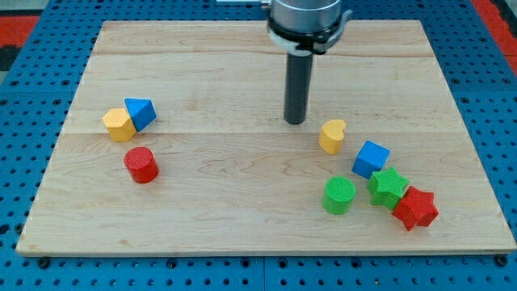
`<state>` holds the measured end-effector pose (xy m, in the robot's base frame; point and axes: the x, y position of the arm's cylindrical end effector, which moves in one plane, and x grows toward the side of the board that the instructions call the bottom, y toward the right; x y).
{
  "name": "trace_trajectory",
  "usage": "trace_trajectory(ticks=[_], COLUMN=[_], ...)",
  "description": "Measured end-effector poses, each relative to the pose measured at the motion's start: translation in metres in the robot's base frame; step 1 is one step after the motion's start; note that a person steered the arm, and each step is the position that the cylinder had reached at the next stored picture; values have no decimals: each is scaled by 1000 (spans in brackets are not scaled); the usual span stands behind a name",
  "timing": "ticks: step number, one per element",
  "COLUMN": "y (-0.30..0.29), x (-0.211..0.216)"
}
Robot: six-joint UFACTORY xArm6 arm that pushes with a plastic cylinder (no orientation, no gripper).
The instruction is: Separate the triangle from the hexagon
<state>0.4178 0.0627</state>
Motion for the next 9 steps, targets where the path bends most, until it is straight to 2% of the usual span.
trace_trajectory(ticks=[1,2,3,4,5,6,7,8,9], y=[18,-4,-78,-206,-302,-230,-189,-227,-328], x=[56,23,-63,-103,-60,-26,4,-49,-25])
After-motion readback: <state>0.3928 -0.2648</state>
